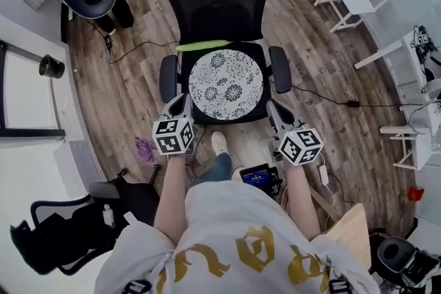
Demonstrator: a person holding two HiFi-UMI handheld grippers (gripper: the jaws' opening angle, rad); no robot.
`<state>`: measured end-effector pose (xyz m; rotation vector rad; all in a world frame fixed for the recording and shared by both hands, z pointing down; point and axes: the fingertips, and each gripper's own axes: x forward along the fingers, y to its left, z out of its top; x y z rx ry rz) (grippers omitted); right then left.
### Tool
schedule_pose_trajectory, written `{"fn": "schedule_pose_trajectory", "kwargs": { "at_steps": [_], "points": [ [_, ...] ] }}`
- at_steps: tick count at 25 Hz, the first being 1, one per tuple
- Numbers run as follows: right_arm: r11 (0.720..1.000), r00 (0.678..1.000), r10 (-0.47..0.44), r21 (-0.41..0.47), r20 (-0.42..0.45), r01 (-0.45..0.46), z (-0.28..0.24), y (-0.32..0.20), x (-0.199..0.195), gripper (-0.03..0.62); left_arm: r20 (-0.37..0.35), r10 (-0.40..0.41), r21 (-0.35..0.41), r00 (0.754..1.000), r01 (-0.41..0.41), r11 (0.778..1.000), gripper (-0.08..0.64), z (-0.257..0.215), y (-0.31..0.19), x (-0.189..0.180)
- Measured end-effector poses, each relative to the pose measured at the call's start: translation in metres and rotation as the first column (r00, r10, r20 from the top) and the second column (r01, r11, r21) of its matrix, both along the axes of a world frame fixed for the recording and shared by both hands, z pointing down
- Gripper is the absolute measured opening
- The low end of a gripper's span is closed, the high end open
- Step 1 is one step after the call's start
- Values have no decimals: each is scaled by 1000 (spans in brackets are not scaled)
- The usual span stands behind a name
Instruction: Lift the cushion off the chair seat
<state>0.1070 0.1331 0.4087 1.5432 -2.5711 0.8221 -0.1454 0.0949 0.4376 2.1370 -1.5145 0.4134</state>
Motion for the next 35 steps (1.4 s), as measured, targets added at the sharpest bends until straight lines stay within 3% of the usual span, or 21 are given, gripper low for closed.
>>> {"fn": "schedule_pose_trajectory", "kwargs": {
  "at_steps": [2, 8, 15, 18, 22, 28, 30, 32, 35],
  "points": [
    [1000, 1000, 23, 11, 16, -24, -3, -21, -2, 11, -3, 7, -13, 1000, -7, 1000, 9, 4, -24, -3],
    [993, 994, 98, -67, 50, -94, 15, -71, -3, 11, -32, 48, -44, 998, -49, 998, 9, 14, -80, -6],
    [990, 985, 128, -76, 113, -120, 16, -94, -13, 11, -19, 92, -64, 996, -93, 994, 9, 23, -116, -9],
    [987, 990, 135, -90, 47, -130, 23, -99, -12, 11, 25, 126, -55, 992, -125, 991, 9, 22, -127, -4],
    [987, 988, 122, -98, -96, -131, 31, -108, -12, 11, -4, 129, -45, 992, -129, 991, 9, 16, -138, -3],
    [992, 983, 81, -81, -167, -95, 33, -124, -20, 11, -20, 112, -37, 993, -113, 993, 9, 14, -153, -7],
    [995, 985, 70, -55, -155, -80, 28, -127, -24, 11, -25, 108, -37, 994, -109, 993, 9, 13, -155, -9],
    [995, 985, 85, -30, -147, -90, 23, -133, -22, 11, -35, 99, -26, 995, -99, 995, 9, 11, -159, -9],
    [989, 967, 143, -7, -212, -148, 25, -141, -10, 11, -28, 89, -9, 996, -89, 996, 9, 15, -164, -8]
  ]
}}
